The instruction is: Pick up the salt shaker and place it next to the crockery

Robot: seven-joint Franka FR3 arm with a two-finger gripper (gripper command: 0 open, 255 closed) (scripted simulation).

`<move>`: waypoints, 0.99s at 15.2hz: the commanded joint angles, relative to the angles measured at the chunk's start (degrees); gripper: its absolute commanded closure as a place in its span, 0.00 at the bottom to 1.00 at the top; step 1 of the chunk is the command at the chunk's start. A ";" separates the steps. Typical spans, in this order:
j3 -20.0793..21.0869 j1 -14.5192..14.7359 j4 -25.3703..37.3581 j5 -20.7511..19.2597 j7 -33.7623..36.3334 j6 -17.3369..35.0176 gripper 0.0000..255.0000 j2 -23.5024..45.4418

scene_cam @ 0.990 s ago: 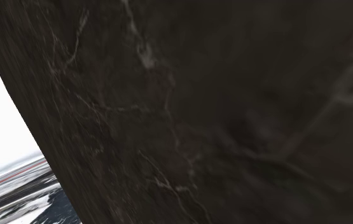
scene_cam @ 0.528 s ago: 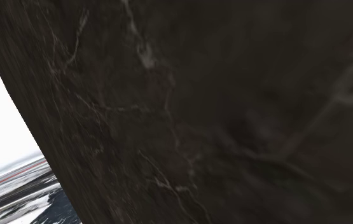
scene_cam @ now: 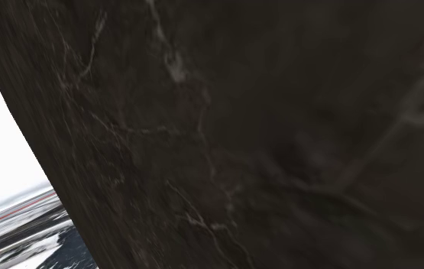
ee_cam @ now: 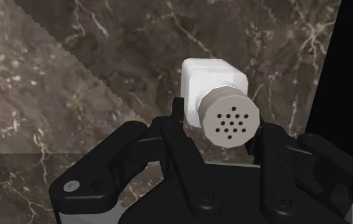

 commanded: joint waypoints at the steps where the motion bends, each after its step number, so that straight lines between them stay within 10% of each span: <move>1: 0.02 0.01 -0.02 0.01 0.00 0.02 1.00 0.02; 15: 0.57 -0.47 4.20 1.17 0.06 -7.90 1.00 -3.88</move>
